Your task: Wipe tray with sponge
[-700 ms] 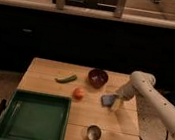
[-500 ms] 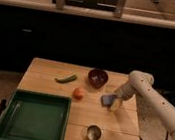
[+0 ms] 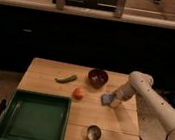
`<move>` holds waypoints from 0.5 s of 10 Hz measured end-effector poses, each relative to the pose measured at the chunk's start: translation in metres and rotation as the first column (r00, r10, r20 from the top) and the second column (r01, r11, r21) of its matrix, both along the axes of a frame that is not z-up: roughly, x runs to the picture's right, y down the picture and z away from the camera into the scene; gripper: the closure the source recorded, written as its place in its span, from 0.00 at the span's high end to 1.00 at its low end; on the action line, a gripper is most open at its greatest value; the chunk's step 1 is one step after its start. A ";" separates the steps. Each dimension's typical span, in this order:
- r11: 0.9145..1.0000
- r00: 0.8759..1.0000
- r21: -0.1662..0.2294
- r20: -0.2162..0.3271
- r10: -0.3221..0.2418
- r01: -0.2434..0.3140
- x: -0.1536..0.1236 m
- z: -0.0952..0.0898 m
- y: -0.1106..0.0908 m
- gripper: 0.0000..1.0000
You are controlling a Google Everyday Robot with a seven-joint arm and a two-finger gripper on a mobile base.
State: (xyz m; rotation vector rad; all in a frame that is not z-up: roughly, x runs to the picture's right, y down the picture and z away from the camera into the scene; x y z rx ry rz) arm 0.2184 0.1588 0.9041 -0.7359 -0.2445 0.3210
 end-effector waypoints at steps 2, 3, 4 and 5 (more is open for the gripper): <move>1.000 1.000 -0.002 0.002 0.000 0.000 -0.001 -0.001 -0.001 0.02; 1.000 1.000 -0.003 0.002 0.000 0.000 0.000 -0.002 -0.001 0.00; 1.000 1.000 -0.004 0.003 0.000 0.000 0.000 -0.003 -0.001 0.00; 1.000 1.000 -0.006 0.004 0.002 -0.002 0.000 -0.003 -0.001 0.00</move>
